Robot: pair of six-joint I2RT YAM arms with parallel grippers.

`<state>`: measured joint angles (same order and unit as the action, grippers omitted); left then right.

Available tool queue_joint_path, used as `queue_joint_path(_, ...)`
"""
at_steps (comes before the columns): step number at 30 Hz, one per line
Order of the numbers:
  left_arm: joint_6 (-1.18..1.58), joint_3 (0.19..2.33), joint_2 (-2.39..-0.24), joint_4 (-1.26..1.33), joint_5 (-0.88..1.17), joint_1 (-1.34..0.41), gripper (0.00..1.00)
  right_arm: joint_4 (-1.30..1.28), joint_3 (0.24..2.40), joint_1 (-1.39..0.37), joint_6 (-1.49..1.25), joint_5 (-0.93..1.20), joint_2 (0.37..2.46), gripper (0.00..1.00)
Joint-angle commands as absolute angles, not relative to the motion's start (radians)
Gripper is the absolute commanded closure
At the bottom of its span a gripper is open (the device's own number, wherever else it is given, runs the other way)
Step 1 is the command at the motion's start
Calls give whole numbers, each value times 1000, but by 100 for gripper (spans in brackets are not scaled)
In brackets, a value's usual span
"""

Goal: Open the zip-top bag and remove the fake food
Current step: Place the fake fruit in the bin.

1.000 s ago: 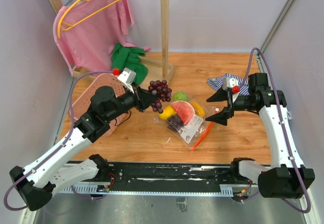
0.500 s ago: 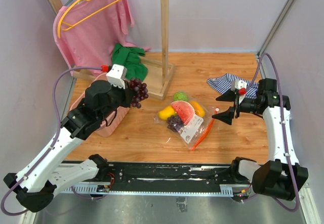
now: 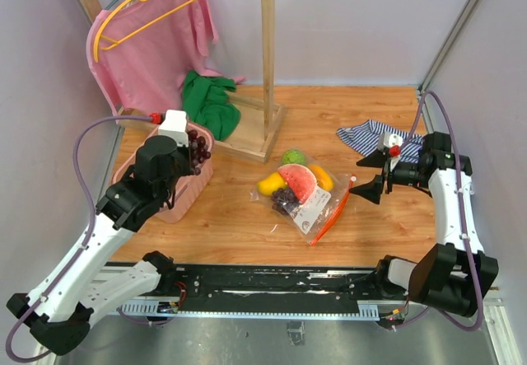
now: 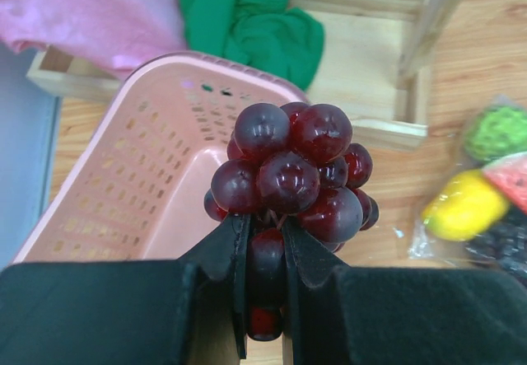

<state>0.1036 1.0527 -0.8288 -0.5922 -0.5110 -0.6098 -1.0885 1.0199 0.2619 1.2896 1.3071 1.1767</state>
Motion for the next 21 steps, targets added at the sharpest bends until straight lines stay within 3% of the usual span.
queue_joint_path(1,63,1012,-823,-528,-541,-541,100,-1137,1012,294,1369,1298,1198,15)
queue_joint_path(13,41,890,-887,-388,-299,-279,99,-1141,991,353,1394,1308,1222,14)
queue_joint_path(21,42,806,-923,-302,-272,-240,98,-1141,990,374,1398,1289,1261,14)
